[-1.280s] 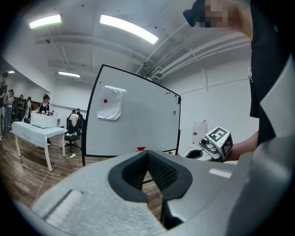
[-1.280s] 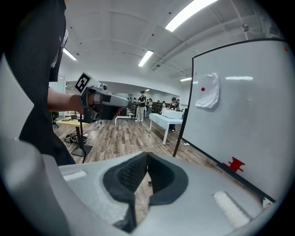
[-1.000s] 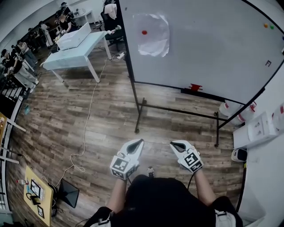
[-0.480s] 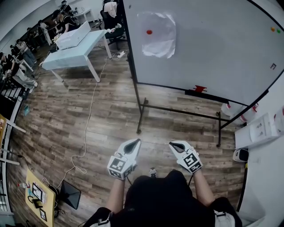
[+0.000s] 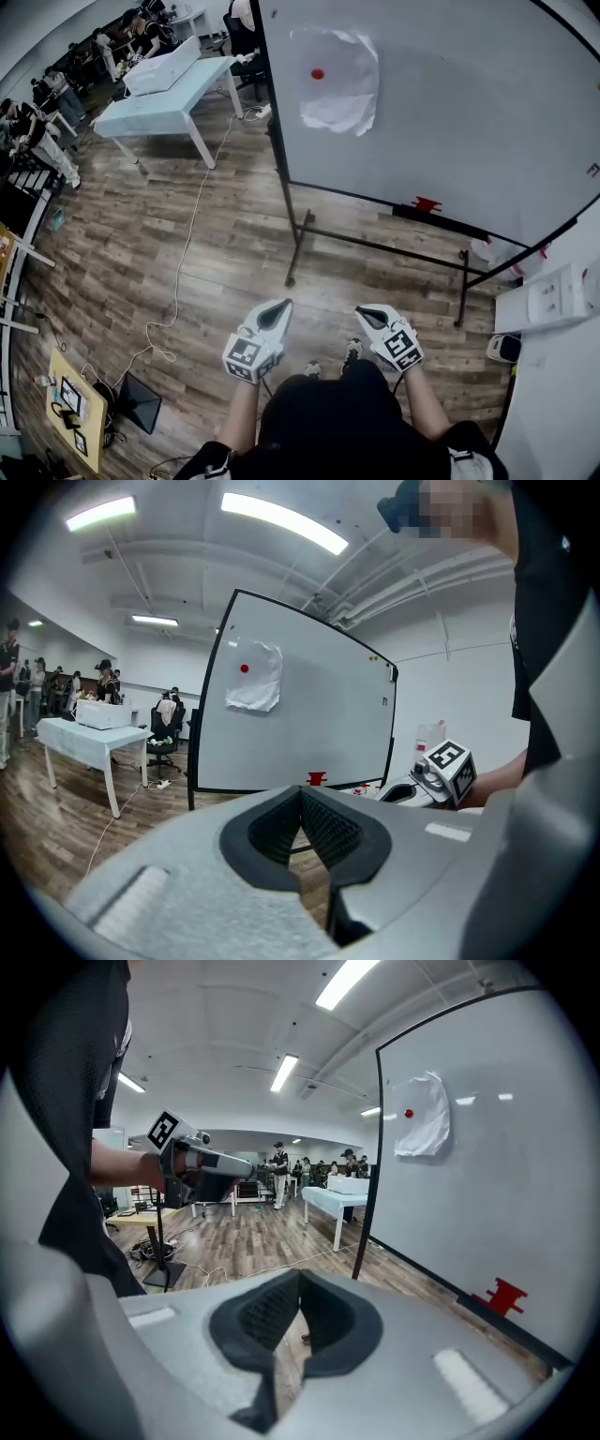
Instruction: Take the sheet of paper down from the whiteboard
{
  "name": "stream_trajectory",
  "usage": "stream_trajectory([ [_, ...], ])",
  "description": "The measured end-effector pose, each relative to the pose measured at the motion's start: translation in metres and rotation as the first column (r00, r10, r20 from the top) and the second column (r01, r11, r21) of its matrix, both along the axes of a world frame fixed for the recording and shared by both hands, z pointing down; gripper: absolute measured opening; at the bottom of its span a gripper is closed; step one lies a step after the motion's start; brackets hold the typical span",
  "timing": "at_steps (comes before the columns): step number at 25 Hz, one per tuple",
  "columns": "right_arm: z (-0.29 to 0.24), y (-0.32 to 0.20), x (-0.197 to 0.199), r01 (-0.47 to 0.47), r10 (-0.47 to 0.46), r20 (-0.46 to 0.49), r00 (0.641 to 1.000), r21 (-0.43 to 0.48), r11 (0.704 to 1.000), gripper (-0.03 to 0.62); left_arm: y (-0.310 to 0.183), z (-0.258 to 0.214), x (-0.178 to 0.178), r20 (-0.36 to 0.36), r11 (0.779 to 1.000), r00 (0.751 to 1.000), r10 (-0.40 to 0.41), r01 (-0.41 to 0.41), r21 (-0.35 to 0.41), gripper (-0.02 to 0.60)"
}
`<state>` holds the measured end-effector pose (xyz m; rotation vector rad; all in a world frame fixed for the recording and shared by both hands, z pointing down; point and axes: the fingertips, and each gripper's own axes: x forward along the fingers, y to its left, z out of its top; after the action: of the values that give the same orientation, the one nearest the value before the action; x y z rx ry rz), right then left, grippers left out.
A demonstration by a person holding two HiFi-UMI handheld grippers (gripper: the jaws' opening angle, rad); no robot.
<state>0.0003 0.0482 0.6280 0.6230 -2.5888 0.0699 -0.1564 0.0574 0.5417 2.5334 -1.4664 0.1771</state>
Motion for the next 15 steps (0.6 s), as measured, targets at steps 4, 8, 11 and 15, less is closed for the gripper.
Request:
stream_trajectory([
  [4, -0.010, -0.040, 0.009, 0.041, -0.042, 0.015, 0.999, 0.019, 0.999, 0.003, -0.032, -0.008, 0.020, 0.025, 1.000, 0.999, -0.022, 0.021, 0.020, 0.011],
  [8, -0.019, -0.074, 0.026, 0.073, -0.074, 0.035, 0.997, 0.024, 0.997, 0.003, -0.063, -0.020, 0.039, 0.025, 0.997, 0.998, -0.060, 0.059, 0.047, 0.011],
  [11, -0.021, -0.097, 0.044, 0.084, -0.085, 0.036, 0.996, 0.024, 0.996, 0.003, -0.081, -0.026, 0.055, 0.033, 0.995, 0.996, -0.082, 0.080, 0.062, 0.011],
  [15, -0.019, -0.120, 0.062, 0.091, -0.090, 0.061, 0.994, -0.009, 0.996, 0.003, -0.093, -0.023, 0.068, 0.028, 0.990, 0.992, -0.127, 0.125, 0.062, 0.011],
])
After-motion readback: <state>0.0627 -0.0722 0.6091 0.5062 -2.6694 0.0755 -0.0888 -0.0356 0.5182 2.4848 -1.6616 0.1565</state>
